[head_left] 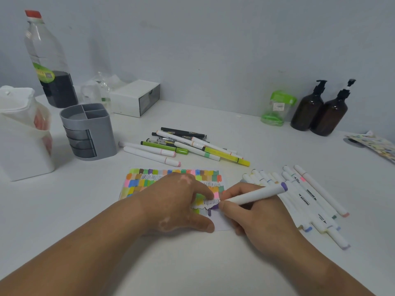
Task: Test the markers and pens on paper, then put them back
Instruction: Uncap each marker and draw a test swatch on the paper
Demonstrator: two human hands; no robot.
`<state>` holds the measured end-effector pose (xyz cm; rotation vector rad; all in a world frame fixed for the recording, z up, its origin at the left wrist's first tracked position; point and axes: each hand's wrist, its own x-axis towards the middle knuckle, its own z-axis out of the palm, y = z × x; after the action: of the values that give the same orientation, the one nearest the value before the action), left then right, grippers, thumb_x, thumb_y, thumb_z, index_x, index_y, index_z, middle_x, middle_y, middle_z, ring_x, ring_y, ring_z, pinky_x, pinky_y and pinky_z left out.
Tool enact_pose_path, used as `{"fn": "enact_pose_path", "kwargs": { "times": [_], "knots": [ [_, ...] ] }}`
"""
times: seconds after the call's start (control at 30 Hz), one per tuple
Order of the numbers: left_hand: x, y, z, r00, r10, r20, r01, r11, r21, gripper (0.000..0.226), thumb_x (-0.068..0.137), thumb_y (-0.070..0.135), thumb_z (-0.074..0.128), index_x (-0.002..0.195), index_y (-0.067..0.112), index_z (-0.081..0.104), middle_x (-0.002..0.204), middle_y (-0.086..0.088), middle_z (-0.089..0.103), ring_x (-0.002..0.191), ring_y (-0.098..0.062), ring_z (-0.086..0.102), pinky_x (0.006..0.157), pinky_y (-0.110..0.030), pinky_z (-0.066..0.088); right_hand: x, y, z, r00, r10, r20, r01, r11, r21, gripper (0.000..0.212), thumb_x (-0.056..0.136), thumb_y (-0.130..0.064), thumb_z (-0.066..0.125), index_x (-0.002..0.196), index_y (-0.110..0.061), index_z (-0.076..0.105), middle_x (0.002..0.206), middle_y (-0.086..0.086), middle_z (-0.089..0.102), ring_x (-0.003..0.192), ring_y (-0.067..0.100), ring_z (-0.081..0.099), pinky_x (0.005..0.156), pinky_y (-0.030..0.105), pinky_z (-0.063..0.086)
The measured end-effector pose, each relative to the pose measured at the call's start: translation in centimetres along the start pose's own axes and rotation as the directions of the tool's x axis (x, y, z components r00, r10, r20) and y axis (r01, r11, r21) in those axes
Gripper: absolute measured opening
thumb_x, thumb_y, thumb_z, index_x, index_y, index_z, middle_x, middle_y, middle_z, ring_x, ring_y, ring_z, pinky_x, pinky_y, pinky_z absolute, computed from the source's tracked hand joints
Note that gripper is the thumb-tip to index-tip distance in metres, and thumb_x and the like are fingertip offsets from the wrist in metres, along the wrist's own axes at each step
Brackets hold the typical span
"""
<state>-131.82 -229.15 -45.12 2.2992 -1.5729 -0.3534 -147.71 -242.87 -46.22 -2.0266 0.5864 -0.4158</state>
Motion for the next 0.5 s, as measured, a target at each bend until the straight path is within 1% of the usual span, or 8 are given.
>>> {"fn": "enact_pose_path", "kwargs": {
  "times": [0.1, 0.2, 0.3, 0.43, 0.5],
  "knots": [
    [-0.05, -0.04, 0.02, 1.0, 0.002, 0.006, -0.002, 1.0, 0.001, 0.072, 0.068, 0.075, 0.074, 0.132, 0.046, 0.058, 0.083, 0.024, 0.043, 0.074, 0.008, 0.042, 0.059, -0.01, 0.028, -0.05, -0.17, 0.05, 1.0, 0.006, 0.011, -0.006, 1.0, -0.018, 0.005, 0.076, -0.029, 0.077, 0.079, -0.03, 0.073, 0.051, -0.001, 0.062, 0.045, 0.012, 0.053, 0.043, 0.02, 0.039],
    [-0.05, -0.07, 0.06, 1.0, 0.006, 0.005, -0.006, 1.0, 0.007, 0.072, 0.068, 0.075, 0.074, 0.132, 0.047, 0.058, 0.082, 0.024, 0.043, 0.074, 0.008, 0.041, 0.059, -0.011, 0.027, -0.05, -0.13, 0.02, 1.0, 0.009, -0.007, -0.009, 1.0, -0.008, 0.007, 0.082, -0.024, 0.076, 0.081, -0.03, 0.073, 0.051, 0.0, 0.063, 0.045, 0.011, 0.054, 0.044, 0.02, 0.041],
    [0.01, -0.05, 0.07, 1.0, 0.007, 0.01, -0.007, 1.0, 0.014, 0.073, 0.068, 0.075, 0.073, 0.133, 0.047, 0.058, 0.082, 0.025, 0.041, 0.073, 0.01, 0.04, 0.058, -0.01, 0.027, -0.08, -0.18, 0.01, 1.0, 0.015, 0.001, -0.015, 1.0, -0.023, 0.007, 0.079, -0.023, 0.075, 0.079, -0.03, 0.073, 0.052, -0.003, 0.062, 0.047, 0.011, 0.053, 0.045, 0.022, 0.04],
    [0.03, -0.13, 0.1, 1.0, 0.007, 0.003, -0.007, 1.0, 0.005, 0.072, 0.068, 0.075, 0.074, 0.132, 0.047, 0.058, 0.082, 0.026, 0.041, 0.073, 0.011, 0.04, 0.058, -0.01, 0.028, -0.05, -0.18, 0.03, 1.0, 0.022, -0.021, -0.022, 1.0, -0.012, 0.011, 0.082, -0.021, 0.075, 0.08, -0.032, 0.072, 0.051, -0.004, 0.062, 0.045, 0.009, 0.055, 0.044, 0.019, 0.041],
    [0.0, -0.13, 0.14, 1.0, 0.008, 0.003, -0.008, 1.0, 0.006, 0.073, 0.068, 0.076, 0.073, 0.133, 0.047, 0.058, 0.082, 0.026, 0.041, 0.074, 0.011, 0.04, 0.058, -0.01, 0.028, -0.06, -0.18, 0.05, 1.0, 0.022, -0.015, -0.023, 0.999, -0.037, 0.011, 0.081, -0.021, 0.075, 0.078, -0.032, 0.072, 0.051, -0.006, 0.062, 0.046, 0.009, 0.053, 0.044, 0.02, 0.04]
  ]
}}
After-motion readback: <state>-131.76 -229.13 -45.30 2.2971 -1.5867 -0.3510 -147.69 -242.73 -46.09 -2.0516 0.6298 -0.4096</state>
